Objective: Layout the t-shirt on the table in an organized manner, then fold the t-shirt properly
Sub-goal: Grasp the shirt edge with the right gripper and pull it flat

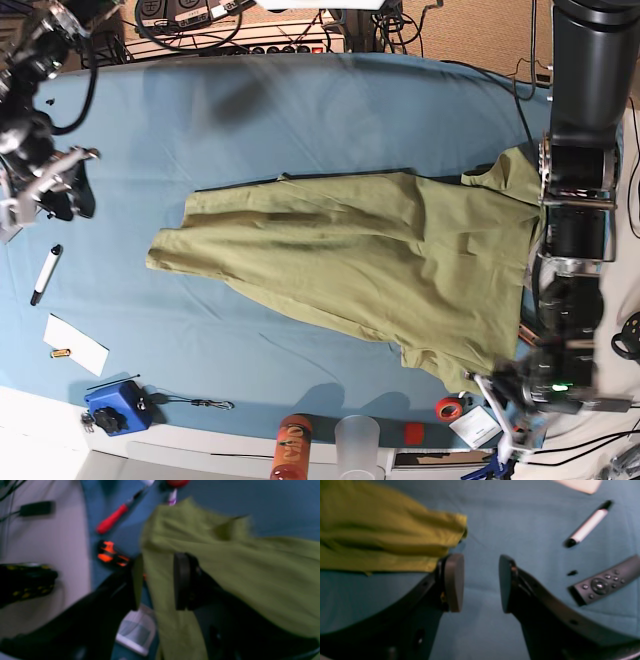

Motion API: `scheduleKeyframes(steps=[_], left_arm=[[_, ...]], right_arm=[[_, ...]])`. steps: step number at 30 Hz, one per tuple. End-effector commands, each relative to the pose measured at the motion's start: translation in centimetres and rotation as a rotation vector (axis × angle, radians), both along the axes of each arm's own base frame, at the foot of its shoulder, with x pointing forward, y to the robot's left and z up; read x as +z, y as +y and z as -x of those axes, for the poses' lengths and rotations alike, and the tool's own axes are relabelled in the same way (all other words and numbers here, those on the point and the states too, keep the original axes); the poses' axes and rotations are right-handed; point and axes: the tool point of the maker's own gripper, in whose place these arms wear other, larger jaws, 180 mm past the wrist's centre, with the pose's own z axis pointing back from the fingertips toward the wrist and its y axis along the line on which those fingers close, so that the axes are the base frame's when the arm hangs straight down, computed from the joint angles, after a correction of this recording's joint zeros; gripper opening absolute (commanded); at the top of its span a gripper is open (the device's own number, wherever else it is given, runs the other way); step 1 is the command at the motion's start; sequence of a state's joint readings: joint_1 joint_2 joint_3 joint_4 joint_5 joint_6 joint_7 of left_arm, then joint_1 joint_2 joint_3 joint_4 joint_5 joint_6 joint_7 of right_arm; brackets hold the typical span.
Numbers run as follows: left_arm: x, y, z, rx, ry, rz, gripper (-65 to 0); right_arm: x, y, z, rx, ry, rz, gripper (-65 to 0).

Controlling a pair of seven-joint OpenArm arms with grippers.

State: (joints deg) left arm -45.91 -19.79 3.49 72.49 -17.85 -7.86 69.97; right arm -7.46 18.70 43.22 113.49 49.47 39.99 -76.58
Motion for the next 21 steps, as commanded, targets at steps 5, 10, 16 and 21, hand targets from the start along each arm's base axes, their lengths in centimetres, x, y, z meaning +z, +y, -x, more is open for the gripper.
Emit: scheduleKeyframes(steps=[5,10,16,21], left_arm=[[3.1,4.1,1.0,-0.010,-0.081,0.177,-43.1],[2.2,9.3,4.8,-0.015,-0.082,0.298,-43.1],[2.6,13.8,8.6,-0.005,-0.139,0.403,-43.1],[1.8,13.9,10.2,-0.033,-0.137,0.456,-43.1]], right_arm=[[1.1,1.2,-3.1,0.049,-0.049,0.134,-41.6],[1.1,3.7,-5.1,0.129,-0.057,0.164,-41.6],[-1.7,3.8,-8.7,0.133,0.003,0.184,-41.6],[-4.6,4.0,-11.5,0.146,0.081,0.131,-41.6]])
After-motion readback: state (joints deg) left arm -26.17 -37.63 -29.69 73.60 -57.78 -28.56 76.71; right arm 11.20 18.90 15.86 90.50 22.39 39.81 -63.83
